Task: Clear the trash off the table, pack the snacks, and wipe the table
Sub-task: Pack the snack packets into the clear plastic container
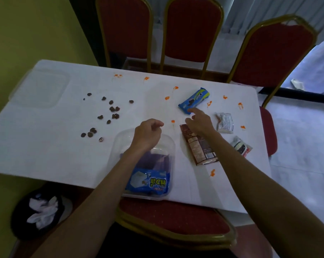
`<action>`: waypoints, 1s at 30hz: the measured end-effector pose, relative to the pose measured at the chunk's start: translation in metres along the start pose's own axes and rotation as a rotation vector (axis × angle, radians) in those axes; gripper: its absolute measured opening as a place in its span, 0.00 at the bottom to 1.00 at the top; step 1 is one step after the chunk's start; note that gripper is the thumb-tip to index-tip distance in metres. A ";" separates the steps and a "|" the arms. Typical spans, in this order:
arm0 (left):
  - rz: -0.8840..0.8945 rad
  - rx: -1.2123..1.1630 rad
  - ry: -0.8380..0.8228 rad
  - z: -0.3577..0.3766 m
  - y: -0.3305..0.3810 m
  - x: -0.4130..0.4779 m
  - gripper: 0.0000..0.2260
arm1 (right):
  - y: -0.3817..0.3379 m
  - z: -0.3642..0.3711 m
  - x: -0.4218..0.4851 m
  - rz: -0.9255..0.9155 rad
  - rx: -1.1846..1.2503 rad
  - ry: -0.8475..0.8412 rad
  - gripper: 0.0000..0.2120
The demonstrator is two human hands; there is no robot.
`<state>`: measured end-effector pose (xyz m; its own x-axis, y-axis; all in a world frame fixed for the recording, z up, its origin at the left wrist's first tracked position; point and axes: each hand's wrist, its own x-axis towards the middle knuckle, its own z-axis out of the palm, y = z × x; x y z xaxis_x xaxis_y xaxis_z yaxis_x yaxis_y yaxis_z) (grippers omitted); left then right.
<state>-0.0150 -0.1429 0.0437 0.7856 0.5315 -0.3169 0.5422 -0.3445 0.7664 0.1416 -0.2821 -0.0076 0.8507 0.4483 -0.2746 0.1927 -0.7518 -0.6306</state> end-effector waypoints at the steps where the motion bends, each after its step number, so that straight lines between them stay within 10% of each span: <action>1: -0.016 -0.007 0.001 -0.001 -0.002 0.003 0.13 | 0.000 0.001 0.013 0.009 -0.006 -0.011 0.23; 13: -0.071 -0.133 0.050 -0.006 -0.040 0.023 0.11 | -0.002 0.035 0.118 0.237 -0.198 -0.113 0.25; 30: -0.134 -0.172 0.016 -0.013 -0.058 -0.002 0.09 | -0.027 0.028 0.007 -0.123 -0.009 0.281 0.15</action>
<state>-0.0519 -0.1140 0.0073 0.7043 0.5760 -0.4149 0.5818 -0.1335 0.8023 0.1283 -0.2454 -0.0128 0.9223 0.3861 0.0160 0.3061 -0.7048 -0.6400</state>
